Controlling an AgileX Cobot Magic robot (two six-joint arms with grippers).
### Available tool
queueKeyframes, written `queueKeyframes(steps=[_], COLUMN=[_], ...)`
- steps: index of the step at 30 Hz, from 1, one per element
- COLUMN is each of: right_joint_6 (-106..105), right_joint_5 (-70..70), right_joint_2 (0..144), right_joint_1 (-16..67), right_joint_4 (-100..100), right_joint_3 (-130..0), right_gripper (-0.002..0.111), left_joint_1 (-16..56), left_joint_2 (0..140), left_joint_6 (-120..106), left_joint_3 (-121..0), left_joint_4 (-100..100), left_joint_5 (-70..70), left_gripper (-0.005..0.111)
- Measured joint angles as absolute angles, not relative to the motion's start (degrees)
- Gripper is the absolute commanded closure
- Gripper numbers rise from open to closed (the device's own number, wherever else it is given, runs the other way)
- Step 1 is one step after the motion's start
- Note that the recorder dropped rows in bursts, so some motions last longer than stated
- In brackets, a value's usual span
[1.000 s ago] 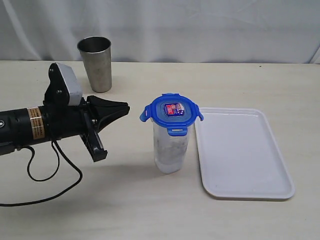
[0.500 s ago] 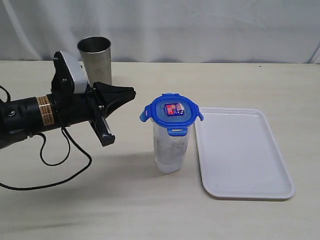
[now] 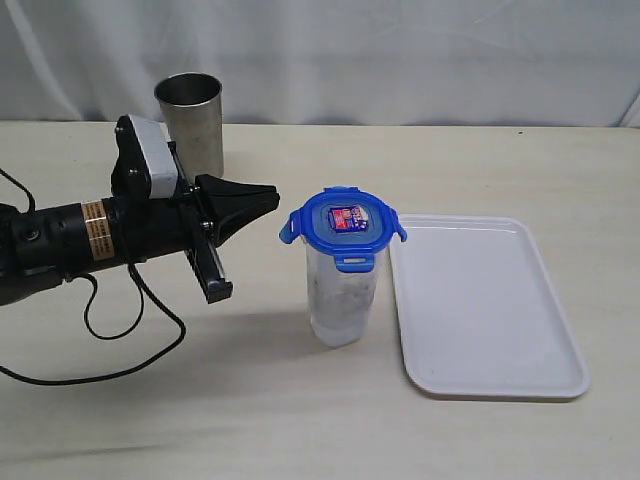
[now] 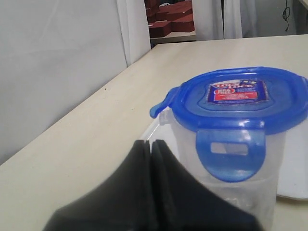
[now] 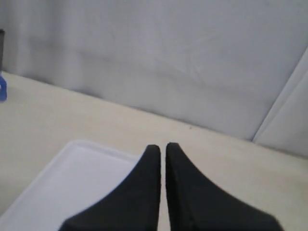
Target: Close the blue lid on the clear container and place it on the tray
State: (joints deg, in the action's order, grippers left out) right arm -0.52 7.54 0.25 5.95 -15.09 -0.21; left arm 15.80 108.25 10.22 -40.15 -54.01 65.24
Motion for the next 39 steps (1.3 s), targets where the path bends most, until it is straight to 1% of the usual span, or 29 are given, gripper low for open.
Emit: queueKeyframes(steps=[4,8,14,17,20,23,31,35,39], right_joint_6=[0.00,10.98,21.32,23.43,25.42,31.06,57.53,65.17,69.03], right_joint_5=[-3.92,-15.83,-25.57,-26.37,-25.42,-24.99,-26.10,-36.06,-55.18], right_joint_2=[0.25,0.25,0.57,4.40,12.00,23.06,55.47,69.43,81.29], right_joint_1=[5.95,5.95,5.95,5.95,5.95,5.95,5.95,2.35,-7.41], right_joint_4=[-15.02,-10.67,-9.27,-9.12,-10.08,-16.62,-54.82,-67.46,-80.55], right_joint_3=[-0.21,-0.21,-0.21,-1.96,-6.26,-10.92,-27.57,-36.29,-43.75], right_gripper=[0.104,0.104,0.104,0.104,0.104,0.104,0.104,0.104,0.104], left_joint_1=[15.80,15.80,15.80,15.80,15.80,15.80,15.80,15.80,15.80], left_joint_2=[108.25,108.25,108.25,108.25,108.25,108.39,109.56,109.65,109.65], left_joint_6=[10.34,10.34,10.34,10.34,10.34,10.34,10.34,10.34,10.34], left_joint_3=[-40.15,-40.15,-40.15,-40.15,-40.23,-40.23,-40.23,-40.23,-40.23], left_joint_4=[-54.01,-54.11,-54.47,-54.68,-54.83,-54.82,-54.82,-54.82,-54.82], left_joint_5=[65.24,64.89,64.57,64.57,64.57,64.30,62.95,62.64,62.64], left_gripper=[0.107,0.107,0.107,0.107,0.107,0.107,0.107,0.107,0.107])
